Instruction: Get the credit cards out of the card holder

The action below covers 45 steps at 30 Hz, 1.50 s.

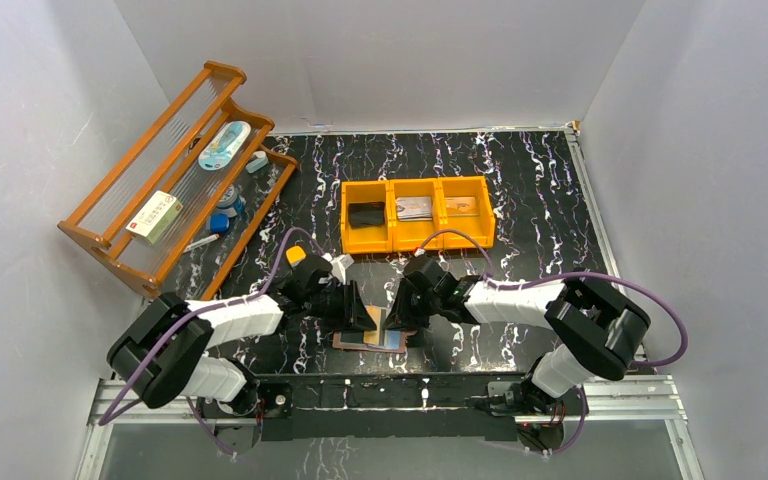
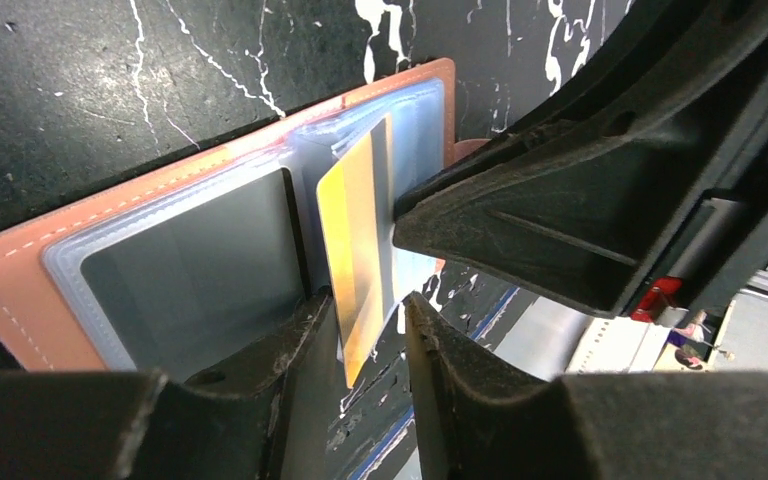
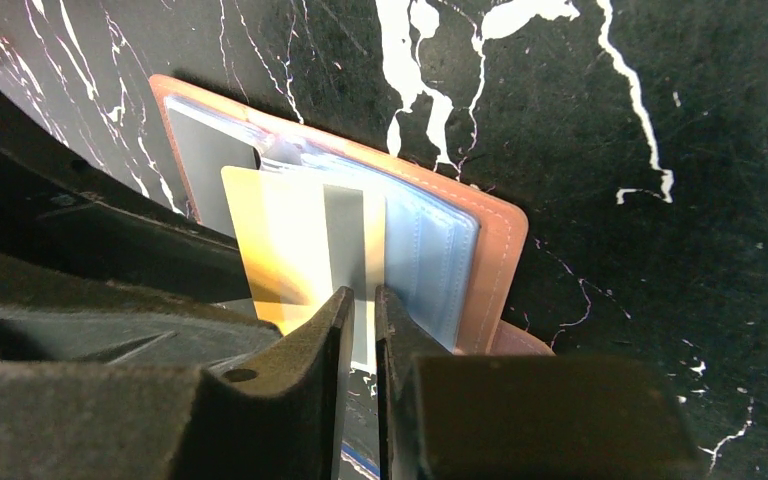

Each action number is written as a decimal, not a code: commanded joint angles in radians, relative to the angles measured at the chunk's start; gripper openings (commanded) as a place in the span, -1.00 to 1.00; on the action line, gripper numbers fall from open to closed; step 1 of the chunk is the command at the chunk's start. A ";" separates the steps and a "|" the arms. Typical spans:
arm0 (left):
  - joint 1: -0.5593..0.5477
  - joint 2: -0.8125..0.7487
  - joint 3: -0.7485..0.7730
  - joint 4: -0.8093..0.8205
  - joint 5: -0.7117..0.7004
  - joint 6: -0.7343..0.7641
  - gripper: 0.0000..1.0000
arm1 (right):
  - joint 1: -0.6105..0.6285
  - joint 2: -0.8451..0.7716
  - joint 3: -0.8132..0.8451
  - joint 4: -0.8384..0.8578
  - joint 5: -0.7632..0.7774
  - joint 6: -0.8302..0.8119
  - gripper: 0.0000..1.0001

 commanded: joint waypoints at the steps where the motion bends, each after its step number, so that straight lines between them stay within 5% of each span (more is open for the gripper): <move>1: 0.001 0.030 -0.006 0.073 0.054 -0.029 -0.46 | 0.001 0.027 -0.037 -0.062 0.046 -0.018 -0.54; 18: 0.002 -0.091 0.012 -0.104 -0.060 0.007 -1.00 | 0.001 0.040 -0.033 -0.088 0.068 -0.028 -0.58; 36: 0.001 -0.278 0.163 -0.489 -0.323 0.097 -1.00 | 0.001 -0.065 0.135 -0.201 0.062 -0.179 -0.53; 45: 0.001 -0.418 0.141 -0.619 -0.467 0.071 -1.00 | 0.015 -0.056 0.171 -0.014 -0.127 -0.160 -0.47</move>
